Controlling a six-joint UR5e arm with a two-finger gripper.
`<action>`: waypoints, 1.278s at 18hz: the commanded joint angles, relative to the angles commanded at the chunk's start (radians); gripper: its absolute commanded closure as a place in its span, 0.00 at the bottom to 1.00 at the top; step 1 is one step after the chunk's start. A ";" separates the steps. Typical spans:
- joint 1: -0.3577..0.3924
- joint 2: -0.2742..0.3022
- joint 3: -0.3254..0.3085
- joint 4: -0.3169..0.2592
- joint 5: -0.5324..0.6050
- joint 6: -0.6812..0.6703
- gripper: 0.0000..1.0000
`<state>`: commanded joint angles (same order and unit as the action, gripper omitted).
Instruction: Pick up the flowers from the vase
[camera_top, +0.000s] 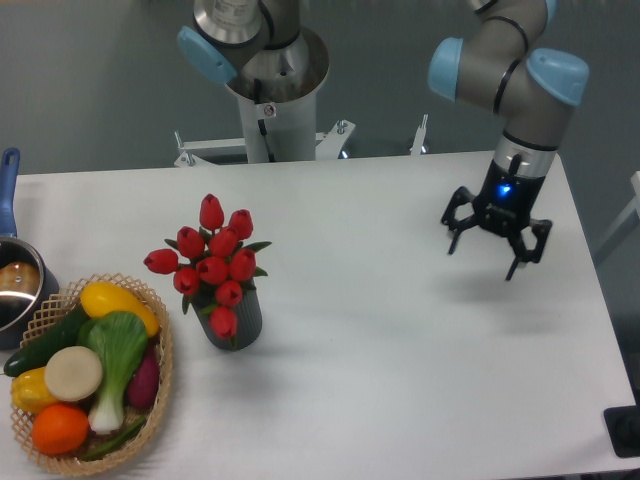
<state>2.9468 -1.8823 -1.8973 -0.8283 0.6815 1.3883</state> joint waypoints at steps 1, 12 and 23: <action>-0.009 0.026 -0.026 0.000 -0.011 0.000 0.00; -0.207 0.307 -0.313 -0.002 -0.209 -0.003 0.00; -0.238 0.255 -0.284 -0.003 -0.264 -0.015 0.00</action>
<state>2.7091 -1.6274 -2.1814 -0.8314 0.4172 1.3729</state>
